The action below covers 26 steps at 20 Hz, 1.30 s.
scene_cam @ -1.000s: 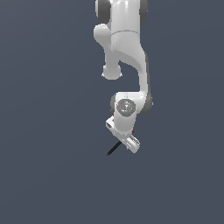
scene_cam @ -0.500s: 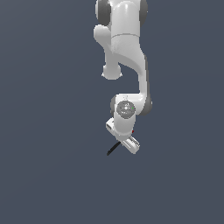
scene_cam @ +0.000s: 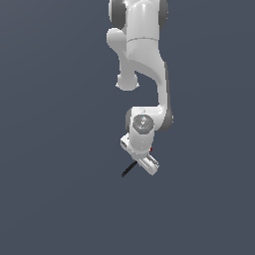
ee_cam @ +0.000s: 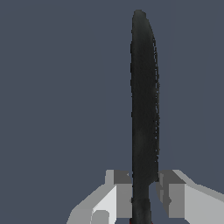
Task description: Pick up the object and move it to a goal position.
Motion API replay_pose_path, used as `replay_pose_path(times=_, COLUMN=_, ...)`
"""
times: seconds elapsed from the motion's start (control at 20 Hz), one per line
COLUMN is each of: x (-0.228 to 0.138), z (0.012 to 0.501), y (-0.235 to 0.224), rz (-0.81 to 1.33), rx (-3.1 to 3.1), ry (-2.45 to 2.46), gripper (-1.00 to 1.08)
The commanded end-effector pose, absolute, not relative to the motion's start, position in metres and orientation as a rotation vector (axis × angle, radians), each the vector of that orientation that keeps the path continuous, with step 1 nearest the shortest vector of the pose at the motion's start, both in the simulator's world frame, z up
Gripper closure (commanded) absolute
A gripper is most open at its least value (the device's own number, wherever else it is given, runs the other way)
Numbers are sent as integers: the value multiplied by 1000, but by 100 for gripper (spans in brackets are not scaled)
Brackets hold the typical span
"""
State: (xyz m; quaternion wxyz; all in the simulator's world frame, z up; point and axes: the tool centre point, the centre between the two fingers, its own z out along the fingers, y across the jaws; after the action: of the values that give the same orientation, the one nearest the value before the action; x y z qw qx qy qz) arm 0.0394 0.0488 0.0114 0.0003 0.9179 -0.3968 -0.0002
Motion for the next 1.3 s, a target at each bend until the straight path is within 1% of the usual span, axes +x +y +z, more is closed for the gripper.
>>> replay_pose_path(times=0.0, x=39, z=17, y=49, rz=1, rx=2884, ry=-1247, gripper=108)
replay_pose_path(times=0.25, x=38, z=38, y=48, rz=1, rx=2884, ry=-1247, gripper=108)
replay_pose_path(times=0.5, x=35, z=76, y=47, rz=0, rx=2884, ry=-1247, gripper=108)
replay_pose_path(times=0.75, x=31, z=130, y=46, rz=0, rx=2884, ry=-1248, gripper=108)
replay_pose_path(times=1.25, x=25, z=254, y=43, rz=0, rx=2883, ry=-1248, gripper=108)
